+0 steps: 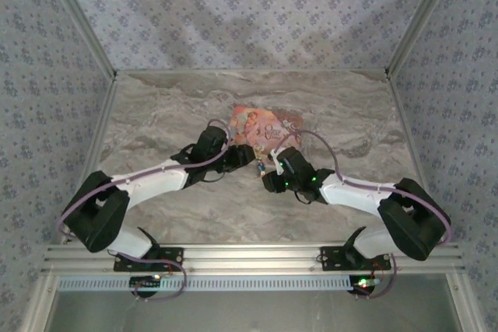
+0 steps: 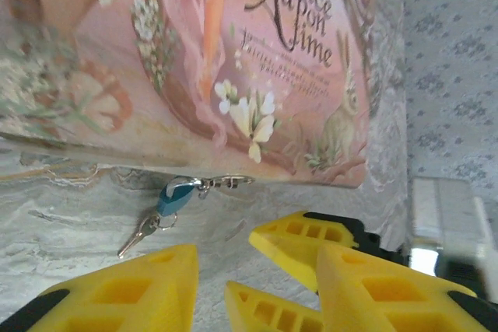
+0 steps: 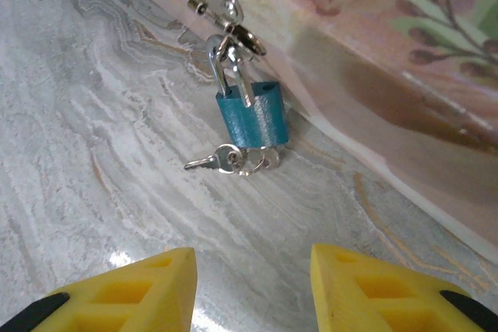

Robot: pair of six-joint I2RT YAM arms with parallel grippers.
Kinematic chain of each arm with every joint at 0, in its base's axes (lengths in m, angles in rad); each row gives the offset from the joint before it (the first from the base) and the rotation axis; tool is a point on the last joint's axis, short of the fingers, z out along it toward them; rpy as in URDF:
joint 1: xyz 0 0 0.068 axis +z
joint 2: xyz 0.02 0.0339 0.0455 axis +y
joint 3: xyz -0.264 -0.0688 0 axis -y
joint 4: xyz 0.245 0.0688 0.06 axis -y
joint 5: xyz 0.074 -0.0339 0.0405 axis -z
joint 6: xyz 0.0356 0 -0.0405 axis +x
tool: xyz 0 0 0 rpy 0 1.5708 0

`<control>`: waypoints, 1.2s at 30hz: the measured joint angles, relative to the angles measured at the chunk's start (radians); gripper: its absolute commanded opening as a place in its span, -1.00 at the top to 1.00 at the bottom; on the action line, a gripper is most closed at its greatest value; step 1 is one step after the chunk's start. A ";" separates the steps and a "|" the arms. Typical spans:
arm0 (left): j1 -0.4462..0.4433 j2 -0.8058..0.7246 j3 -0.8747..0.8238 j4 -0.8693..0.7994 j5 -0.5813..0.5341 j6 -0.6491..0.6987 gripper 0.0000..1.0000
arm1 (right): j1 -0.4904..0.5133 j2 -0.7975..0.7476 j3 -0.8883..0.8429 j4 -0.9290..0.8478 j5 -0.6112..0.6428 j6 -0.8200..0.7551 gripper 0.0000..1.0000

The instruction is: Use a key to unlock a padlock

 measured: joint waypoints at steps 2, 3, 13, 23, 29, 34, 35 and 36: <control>0.013 -0.023 -0.003 -0.008 -0.006 0.006 0.12 | 0.025 0.017 0.013 0.007 0.038 0.000 0.10; 0.020 -0.035 -0.008 -0.012 -0.008 0.008 0.12 | 0.041 0.028 0.021 0.015 0.057 0.000 0.09; 0.045 -0.053 -0.032 -0.039 -0.015 0.016 0.11 | 0.146 0.180 0.130 0.045 0.274 0.049 -0.02; 0.059 -0.070 -0.048 -0.043 -0.019 0.016 0.10 | 0.180 0.309 0.209 0.008 0.446 0.132 -0.03; 0.066 -0.081 -0.056 -0.043 -0.019 0.016 0.10 | 0.182 0.341 0.209 -0.004 0.470 0.153 -0.01; 0.067 -0.081 -0.061 -0.044 -0.019 0.018 0.10 | 0.185 0.368 0.230 0.003 0.472 0.158 0.11; 0.068 -0.081 -0.061 -0.044 -0.019 0.018 0.10 | 0.187 0.373 0.232 0.010 0.472 0.158 0.16; 0.068 -0.081 -0.061 -0.044 -0.019 0.018 0.10 | 0.187 0.378 0.234 0.015 0.472 0.159 0.21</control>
